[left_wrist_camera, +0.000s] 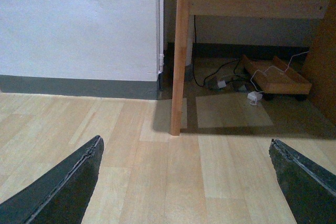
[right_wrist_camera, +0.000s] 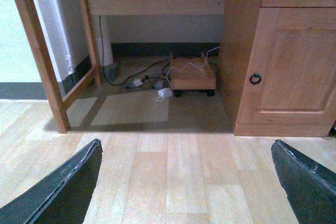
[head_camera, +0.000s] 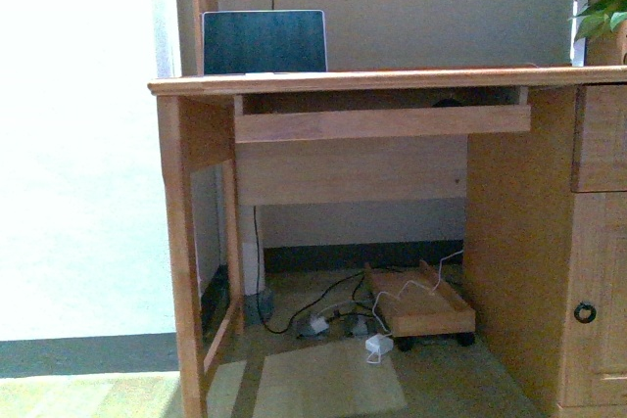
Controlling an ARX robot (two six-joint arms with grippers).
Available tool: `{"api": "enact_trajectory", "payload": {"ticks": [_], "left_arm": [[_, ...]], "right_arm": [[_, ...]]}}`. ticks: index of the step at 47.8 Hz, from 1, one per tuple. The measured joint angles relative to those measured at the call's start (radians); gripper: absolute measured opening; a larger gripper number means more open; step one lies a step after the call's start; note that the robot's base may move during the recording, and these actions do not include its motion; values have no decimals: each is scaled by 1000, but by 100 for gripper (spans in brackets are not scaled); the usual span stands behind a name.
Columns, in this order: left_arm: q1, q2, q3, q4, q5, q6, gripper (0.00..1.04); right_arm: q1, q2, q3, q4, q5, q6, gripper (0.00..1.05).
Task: Place mouse
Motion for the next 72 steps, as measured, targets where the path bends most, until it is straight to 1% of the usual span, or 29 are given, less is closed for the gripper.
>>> {"api": "enact_trajectory", "payload": {"ticks": [72], "left_arm": [[0, -1, 0, 0, 0, 0, 97]], "right_arm": [[0, 0, 0, -1, -1, 0, 97]]}}
